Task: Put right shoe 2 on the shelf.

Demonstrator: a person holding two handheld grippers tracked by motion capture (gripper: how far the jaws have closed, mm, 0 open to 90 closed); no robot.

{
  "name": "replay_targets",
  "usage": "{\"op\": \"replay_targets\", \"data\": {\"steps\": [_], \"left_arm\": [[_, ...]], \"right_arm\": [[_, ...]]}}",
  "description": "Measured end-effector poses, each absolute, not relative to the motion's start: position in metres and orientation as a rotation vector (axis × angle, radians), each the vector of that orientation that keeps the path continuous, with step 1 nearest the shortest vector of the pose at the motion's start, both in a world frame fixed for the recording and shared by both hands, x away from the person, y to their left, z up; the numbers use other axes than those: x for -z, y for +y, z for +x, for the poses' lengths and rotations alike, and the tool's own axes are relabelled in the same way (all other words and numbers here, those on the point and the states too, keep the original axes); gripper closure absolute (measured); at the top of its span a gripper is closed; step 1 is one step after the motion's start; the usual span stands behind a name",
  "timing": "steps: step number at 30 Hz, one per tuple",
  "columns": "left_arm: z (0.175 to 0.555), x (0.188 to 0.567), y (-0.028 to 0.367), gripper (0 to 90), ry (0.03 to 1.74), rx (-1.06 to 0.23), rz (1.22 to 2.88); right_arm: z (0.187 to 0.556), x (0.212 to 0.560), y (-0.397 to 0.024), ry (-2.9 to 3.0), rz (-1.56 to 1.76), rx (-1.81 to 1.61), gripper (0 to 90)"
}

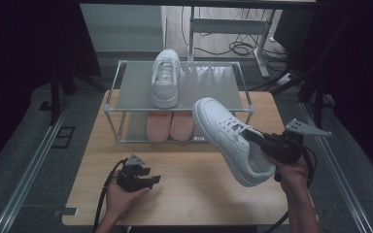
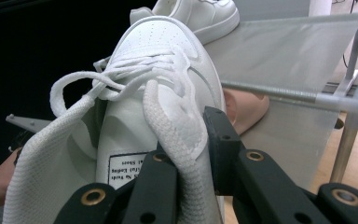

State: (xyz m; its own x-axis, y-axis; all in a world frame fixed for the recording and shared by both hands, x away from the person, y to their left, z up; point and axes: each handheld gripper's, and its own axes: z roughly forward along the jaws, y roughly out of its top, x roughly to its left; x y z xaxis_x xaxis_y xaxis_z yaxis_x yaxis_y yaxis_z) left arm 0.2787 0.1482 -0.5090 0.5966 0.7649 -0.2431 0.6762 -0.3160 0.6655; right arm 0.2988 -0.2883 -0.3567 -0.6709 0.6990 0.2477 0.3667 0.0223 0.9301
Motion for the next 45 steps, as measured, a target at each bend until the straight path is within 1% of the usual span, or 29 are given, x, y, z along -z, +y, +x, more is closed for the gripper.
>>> {"op": "replay_targets", "data": {"steps": [11,20,30,45], "left_arm": [[0.279,0.509,0.148,44.1,1.137,-0.147,2.066],[0.279,0.509,0.149,44.1,1.138,-0.146,2.063],[0.279,0.509,0.150,44.1,1.137,-0.146,2.058],[0.280,0.511,0.148,44.0,1.133,-0.135,2.066]], "right_arm": [[0.322,0.331,-0.281,1.967,1.128,-1.692,82.4],[0.350,0.308,-0.266,1.929,1.162,-1.663,82.3],[0.379,0.296,-0.245,1.902,1.214,-1.603,82.0],[0.428,0.288,-0.221,1.857,1.338,-1.500,81.9]]}}
